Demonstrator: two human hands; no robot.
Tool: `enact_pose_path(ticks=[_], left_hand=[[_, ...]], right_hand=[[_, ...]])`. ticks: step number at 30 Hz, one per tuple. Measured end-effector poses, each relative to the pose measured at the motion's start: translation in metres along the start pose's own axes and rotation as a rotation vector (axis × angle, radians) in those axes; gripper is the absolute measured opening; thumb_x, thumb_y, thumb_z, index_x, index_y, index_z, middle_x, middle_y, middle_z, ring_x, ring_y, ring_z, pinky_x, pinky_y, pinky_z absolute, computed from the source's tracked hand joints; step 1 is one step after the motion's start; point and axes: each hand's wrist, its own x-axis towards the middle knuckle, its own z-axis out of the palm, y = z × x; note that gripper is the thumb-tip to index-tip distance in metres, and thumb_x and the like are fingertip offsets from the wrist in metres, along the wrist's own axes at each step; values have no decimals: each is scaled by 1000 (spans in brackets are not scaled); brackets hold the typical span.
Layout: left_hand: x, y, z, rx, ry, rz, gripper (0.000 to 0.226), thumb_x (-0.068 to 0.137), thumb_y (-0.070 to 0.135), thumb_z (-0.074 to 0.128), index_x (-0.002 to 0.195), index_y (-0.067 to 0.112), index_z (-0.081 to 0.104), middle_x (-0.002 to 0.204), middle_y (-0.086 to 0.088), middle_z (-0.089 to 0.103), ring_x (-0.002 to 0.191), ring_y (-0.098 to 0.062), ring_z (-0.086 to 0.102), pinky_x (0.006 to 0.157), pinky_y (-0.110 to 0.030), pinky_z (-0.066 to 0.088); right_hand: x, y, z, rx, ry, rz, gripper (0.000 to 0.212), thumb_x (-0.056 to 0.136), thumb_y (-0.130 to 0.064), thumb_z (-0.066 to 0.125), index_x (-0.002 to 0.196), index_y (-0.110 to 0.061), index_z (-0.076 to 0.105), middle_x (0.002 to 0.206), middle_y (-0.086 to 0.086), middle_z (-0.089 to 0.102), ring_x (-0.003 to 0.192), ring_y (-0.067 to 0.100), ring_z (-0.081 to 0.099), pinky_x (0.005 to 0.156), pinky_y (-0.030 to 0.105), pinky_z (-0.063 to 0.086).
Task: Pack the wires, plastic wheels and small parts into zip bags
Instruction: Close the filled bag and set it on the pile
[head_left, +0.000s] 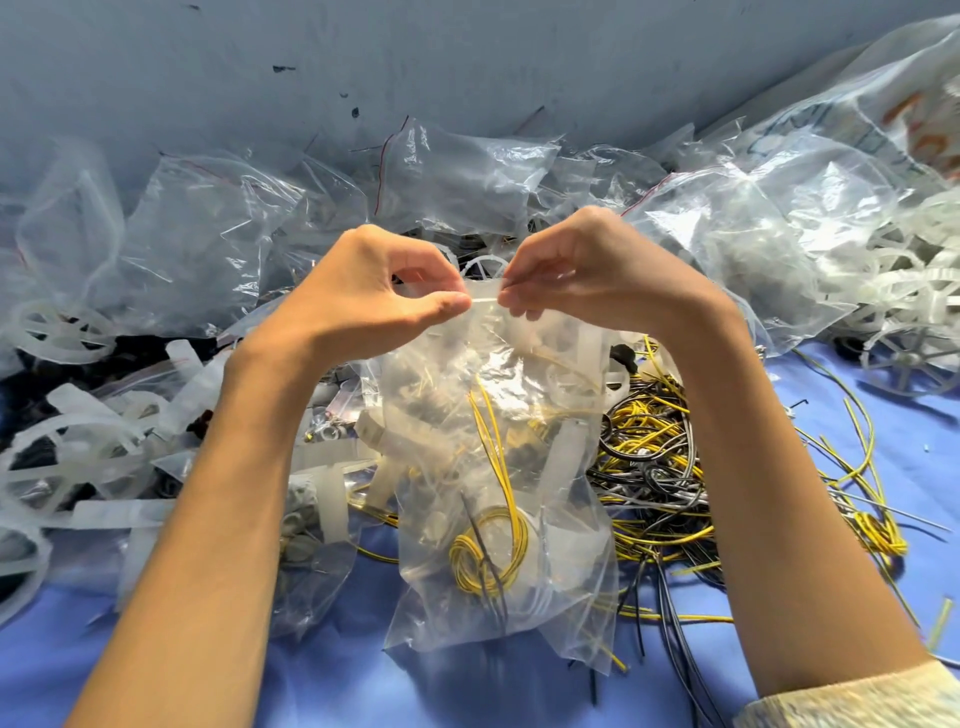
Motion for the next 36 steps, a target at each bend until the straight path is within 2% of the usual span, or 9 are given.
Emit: enact_pose_path(ticks=[4,7,10,16,21,27,30,33,36], left_hand=[[3,4,5,22,15,54,3,82,10,71,80,12,72,74,0,70,67,-2,59,75,-27,53],[3,4,7,77,28,77,3,83,10,69,81,12,71,72,-2,68,66,-6,58,71,-27,51],[3,5,9,113,35,87,3,85,12,68,83,12,71,75,-3,68,68,-9,58,70,-22,47],[3,6,8,61,-1,53,3,84,14,70,85,12,72,78,-4,71,71,-9,63,75,-23,51],[2,5,4,63,-65,31,3,83,11,70,81,11,72,73,1,69,70,-12,61,68,-21,48],[1,9,0,49,-122,-9,11,82,10,71,79,20,68,74,8,67,70,-3,58,68,-13,47],[0,13,0,39,-114,2,14,80,9,73,77,21,68,73,3,67,67,-7,56,65,-16,46],[1,15,0,72,-82,11,19,79,4,73,74,22,66,73,-2,66,66,-17,55,64,-25,45],[0,14,-1,98,-69,16,28,77,-3,71,72,23,63,67,5,60,58,-7,48,60,-19,40]], right_hand=[[3,-7,5,-80,13,1,8,83,-21,72,80,-13,75,65,-9,68,57,-2,58,60,12,46],[4,-11,9,-111,49,-35,9,83,-15,70,78,-9,74,61,-7,66,55,-2,58,56,9,42],[4,-11,8,-143,68,-78,8,81,-10,69,77,-5,75,63,2,68,58,4,59,55,11,42],[5,-9,11,-116,46,-75,8,84,-14,69,81,-10,75,60,-13,63,53,-8,57,56,7,42],[8,-10,18,-94,1,-57,10,85,-16,69,81,-9,74,67,1,70,56,2,62,59,21,53],[11,-9,23,-116,-2,-26,17,85,-10,66,70,-18,63,57,-8,60,51,1,54,54,22,41],[11,-8,23,-117,-9,-42,19,83,0,63,71,-16,61,56,-10,55,56,13,58,52,25,42],[10,-6,22,-74,-6,-58,24,84,2,59,68,-16,58,57,-7,56,56,13,56,47,19,40],[10,-8,22,-60,-7,-66,28,85,3,58,68,-18,55,57,-7,55,54,8,52,47,12,37]])
